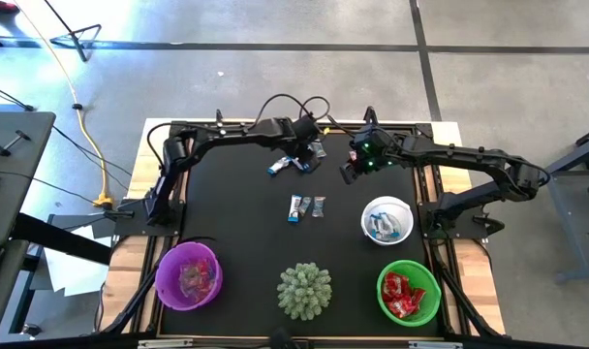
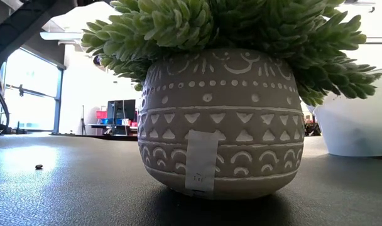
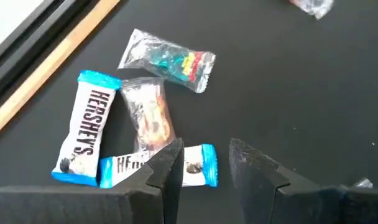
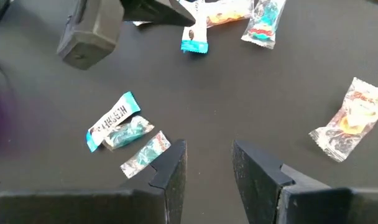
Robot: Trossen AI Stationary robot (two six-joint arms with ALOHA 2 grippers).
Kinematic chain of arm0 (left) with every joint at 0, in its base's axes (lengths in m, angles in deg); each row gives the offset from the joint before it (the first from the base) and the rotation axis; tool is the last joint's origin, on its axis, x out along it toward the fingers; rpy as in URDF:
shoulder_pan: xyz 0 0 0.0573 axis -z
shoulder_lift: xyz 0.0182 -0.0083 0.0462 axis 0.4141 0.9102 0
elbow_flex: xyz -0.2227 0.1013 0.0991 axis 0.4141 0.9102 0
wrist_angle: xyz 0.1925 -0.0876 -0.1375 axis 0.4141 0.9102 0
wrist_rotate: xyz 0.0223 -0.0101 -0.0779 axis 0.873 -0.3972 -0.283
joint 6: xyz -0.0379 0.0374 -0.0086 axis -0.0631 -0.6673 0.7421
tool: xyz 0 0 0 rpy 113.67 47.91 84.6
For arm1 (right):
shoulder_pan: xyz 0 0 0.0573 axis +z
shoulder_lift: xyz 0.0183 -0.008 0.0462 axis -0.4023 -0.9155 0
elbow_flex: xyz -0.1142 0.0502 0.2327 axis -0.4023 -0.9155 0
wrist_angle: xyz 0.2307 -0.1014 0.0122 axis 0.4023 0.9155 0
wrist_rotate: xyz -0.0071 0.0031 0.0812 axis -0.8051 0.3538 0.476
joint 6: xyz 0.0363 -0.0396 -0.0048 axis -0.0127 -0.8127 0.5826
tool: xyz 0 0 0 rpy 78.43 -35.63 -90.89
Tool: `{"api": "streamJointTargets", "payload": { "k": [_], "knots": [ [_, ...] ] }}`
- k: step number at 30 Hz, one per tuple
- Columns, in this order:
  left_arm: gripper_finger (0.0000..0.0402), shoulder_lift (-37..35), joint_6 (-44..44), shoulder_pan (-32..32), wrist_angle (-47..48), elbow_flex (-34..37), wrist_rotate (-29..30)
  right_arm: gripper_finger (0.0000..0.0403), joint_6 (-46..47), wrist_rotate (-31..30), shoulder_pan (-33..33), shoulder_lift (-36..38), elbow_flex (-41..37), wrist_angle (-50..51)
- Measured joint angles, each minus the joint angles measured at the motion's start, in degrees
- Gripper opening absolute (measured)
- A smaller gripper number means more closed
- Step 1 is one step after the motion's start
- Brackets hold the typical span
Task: Sort candy
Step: Put the transparent candy wrapper into the purple bucket
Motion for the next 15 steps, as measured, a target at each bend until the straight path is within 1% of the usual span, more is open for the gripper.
{"api": "streamJointTargets", "payload": {
  "k": [4, 7, 9, 15],
  "knots": [
    [0.0117, 0.1, 1.8, -0.5, 1.0, 0.0, 0.8, 0.0124, -0.1, 0.1, 0.0, 0.0, 0.0, 0.0],
    [0.0117, 0.1, 3.0, -0.6, 1.2, 0.0, 4.2, 0.0124, -0.2, 0.1, 0.0, 0.0, 0.0, 0.0],
    [0.0117, 0.1, 3.9, -1.0, 1.4, 0.0, 5.2, 0.0124, -1.3, 0.1, 0.0, 0.0, 0.0, 0.0],
    [0.0117, 0.1, 7.1, -2.1, 1.6, 0.0, 3.5, 0.0124, -2.4, 1.4, 0.0, 0.0, 0.0, 0.0]
  ]
}}
